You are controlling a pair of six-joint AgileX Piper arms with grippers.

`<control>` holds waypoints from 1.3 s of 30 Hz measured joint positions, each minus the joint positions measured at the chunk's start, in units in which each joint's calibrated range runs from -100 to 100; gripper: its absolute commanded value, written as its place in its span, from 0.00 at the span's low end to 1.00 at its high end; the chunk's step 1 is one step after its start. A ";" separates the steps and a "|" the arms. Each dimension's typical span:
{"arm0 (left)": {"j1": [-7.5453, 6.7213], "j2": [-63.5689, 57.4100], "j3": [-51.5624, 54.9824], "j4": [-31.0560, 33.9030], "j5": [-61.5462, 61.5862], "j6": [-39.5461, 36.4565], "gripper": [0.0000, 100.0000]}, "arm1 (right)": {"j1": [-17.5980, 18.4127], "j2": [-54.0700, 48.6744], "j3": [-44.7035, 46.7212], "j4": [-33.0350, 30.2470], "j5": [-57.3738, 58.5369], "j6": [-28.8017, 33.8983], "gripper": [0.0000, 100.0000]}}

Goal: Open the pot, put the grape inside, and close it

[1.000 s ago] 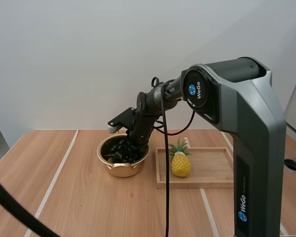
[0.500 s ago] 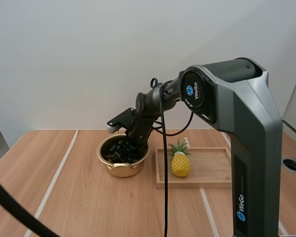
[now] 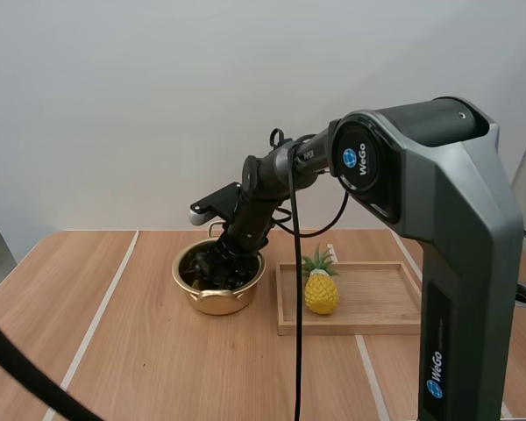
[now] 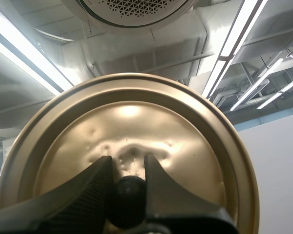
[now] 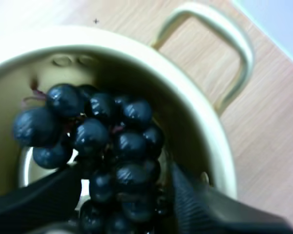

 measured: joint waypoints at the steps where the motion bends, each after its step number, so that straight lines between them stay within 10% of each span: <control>1: 0.00 0.00 0.00 0.00 0.00 0.00 0.00 | 0.07 -0.50 0.00 -0.11 0.00 0.00 1.00; 21: 0.00 0.00 0.00 0.00 2.21 0.89 0.00 | 0.16 -4.70 0.09 -2.64 -0.16 0.09 1.00; 39: 0.00 0.00 0.00 0.67 1.51 3.21 0.00 | -4.55 -30.49 0.09 -7.06 -21.01 9.15 1.00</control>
